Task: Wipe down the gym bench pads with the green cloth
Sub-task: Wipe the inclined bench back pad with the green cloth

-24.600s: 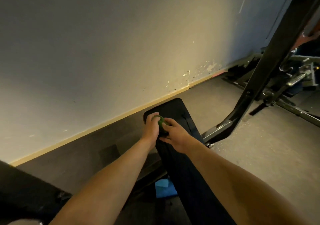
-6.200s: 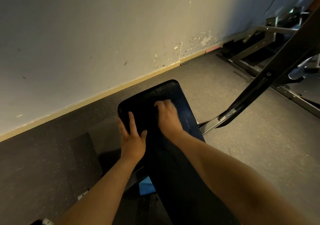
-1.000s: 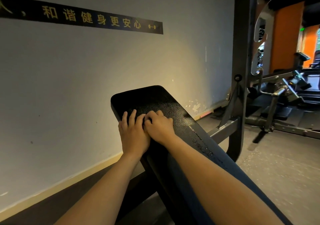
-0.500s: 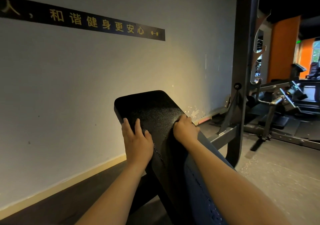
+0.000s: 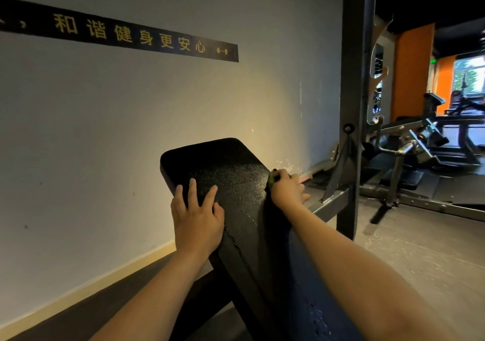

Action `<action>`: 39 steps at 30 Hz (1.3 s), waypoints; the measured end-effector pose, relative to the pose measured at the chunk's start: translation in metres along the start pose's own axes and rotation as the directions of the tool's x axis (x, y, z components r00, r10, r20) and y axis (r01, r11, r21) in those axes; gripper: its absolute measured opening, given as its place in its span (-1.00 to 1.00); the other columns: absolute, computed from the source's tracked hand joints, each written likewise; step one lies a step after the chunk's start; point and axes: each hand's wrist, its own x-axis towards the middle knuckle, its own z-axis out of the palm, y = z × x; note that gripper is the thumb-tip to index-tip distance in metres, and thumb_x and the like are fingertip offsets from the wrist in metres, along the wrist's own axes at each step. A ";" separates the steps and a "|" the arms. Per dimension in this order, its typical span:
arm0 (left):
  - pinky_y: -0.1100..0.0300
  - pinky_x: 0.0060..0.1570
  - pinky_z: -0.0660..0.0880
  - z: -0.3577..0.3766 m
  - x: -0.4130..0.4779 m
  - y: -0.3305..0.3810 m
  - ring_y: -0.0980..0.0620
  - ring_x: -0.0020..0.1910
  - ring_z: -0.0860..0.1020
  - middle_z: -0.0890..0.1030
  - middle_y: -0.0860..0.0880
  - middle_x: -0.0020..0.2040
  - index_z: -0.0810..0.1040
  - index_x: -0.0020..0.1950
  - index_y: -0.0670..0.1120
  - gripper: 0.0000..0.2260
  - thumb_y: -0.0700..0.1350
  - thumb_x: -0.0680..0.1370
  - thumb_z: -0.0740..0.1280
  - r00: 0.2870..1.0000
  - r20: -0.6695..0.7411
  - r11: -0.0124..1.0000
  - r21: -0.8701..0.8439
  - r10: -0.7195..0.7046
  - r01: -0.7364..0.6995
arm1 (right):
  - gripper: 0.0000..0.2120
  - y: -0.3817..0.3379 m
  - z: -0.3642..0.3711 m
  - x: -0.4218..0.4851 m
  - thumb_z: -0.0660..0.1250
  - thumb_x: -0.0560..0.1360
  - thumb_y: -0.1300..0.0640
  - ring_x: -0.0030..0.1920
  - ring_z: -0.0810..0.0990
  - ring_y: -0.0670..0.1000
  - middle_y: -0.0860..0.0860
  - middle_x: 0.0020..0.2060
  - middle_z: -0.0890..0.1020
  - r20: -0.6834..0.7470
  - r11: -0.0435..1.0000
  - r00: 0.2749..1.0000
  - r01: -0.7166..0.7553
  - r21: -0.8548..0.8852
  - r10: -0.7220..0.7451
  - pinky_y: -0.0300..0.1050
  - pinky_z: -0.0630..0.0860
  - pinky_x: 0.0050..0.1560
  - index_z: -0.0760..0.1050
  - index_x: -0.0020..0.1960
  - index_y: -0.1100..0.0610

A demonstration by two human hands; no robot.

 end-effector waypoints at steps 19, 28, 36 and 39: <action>-0.11 0.51 0.10 0.005 -0.001 0.004 -0.18 0.57 0.07 0.19 -0.14 0.60 0.40 0.50 0.01 -0.52 0.09 0.60 0.11 0.995 -0.100 0.987 -0.164 -0.013 -0.004 | -0.66 -0.034 0.031 -0.043 0.15 0.54 0.23 0.14 0.38 0.30 0.28 0.22 0.37 -0.064 0.940 0.941 0.324 -0.109 -0.332 0.11 0.32 0.18 0.37 0.30 0.28; -0.05 0.53 0.12 -0.002 -0.003 -0.002 -0.15 0.59 -0.04 -0.08 -0.08 0.64 0.02 0.63 -0.06 -0.37 0.09 0.66 0.21 0.989 -0.035 0.917 -0.382 -0.144 0.120 | -0.58 -0.065 0.041 -0.055 0.15 0.63 0.12 0.20 0.38 0.24 0.17 0.29 0.40 0.095 0.756 0.758 0.652 -0.062 -0.646 0.09 0.39 0.25 0.37 0.48 -0.02; -0.04 0.50 0.22 -0.006 -0.006 0.004 -0.11 0.58 0.07 0.02 -0.03 0.64 -0.11 0.64 -0.02 -0.22 0.15 0.60 0.30 0.955 -0.007 0.821 -0.514 -0.295 0.250 | -0.49 -0.043 0.026 -0.028 0.15 0.59 0.13 0.31 0.29 0.29 0.19 0.38 0.26 0.056 0.920 0.944 0.331 -0.212 -0.326 0.18 0.27 0.33 0.22 0.54 -0.01; -0.12 0.48 0.30 -0.005 -0.003 0.004 -0.12 0.54 0.16 0.14 -0.03 0.59 -0.03 0.61 0.01 -0.22 0.09 0.56 0.38 0.950 0.027 0.752 -0.604 -0.311 0.263 | -0.55 -0.064 0.037 -0.048 0.10 0.65 0.07 0.32 0.31 0.23 0.12 0.33 0.29 0.143 0.882 0.883 0.462 -0.095 -0.447 0.19 0.22 0.33 0.25 0.53 -0.09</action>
